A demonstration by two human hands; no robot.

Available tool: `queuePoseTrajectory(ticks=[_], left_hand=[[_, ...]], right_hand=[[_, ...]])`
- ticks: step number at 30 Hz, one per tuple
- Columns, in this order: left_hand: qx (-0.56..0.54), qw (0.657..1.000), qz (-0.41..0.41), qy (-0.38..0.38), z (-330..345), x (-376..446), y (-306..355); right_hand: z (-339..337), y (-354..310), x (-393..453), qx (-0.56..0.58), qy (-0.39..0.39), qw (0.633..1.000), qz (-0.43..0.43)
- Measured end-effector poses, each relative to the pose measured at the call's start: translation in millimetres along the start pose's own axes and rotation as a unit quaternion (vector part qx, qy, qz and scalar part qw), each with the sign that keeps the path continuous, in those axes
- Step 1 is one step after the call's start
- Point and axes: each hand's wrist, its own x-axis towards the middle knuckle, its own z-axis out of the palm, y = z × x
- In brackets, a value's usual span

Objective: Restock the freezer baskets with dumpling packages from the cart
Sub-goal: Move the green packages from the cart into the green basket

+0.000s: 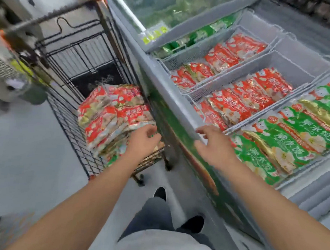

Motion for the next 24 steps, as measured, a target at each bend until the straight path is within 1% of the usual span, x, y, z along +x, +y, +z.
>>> queuePoseTrajectory(ticks=[4, 6, 10, 16, 24], left_hand=[[-0.031, 0.995, -0.084, 0.052, -39.9, -10.7, -65.0], [-0.051, 0.988, -0.129, 0.069, -57.6, -8.7, -97.5], [-0.061, 0.979, -0.178, 0.081, -71.9, 3.0, -136.0], [-0.108, 0.953, -0.279, 0.050, -84.7, 44.3, -200.0], [-0.145, 0.926, -0.344, -0.050, -49.0, 115.2, -246.5]], right_hand=[[41.2, -45.4, 23.4, -0.009, -0.053, 0.997, -0.061], [67.6, -67.0, 41.1, -0.018, -0.088, 0.993, -0.076], [100.7, -82.6, 64.0, -0.040, -0.132, 0.988, -0.075], [157.2, -104.2, 112.8, -0.074, -0.221, 0.972, -0.025], [227.4, -92.5, 173.8, -0.112, -0.300, 0.945, 0.061]])
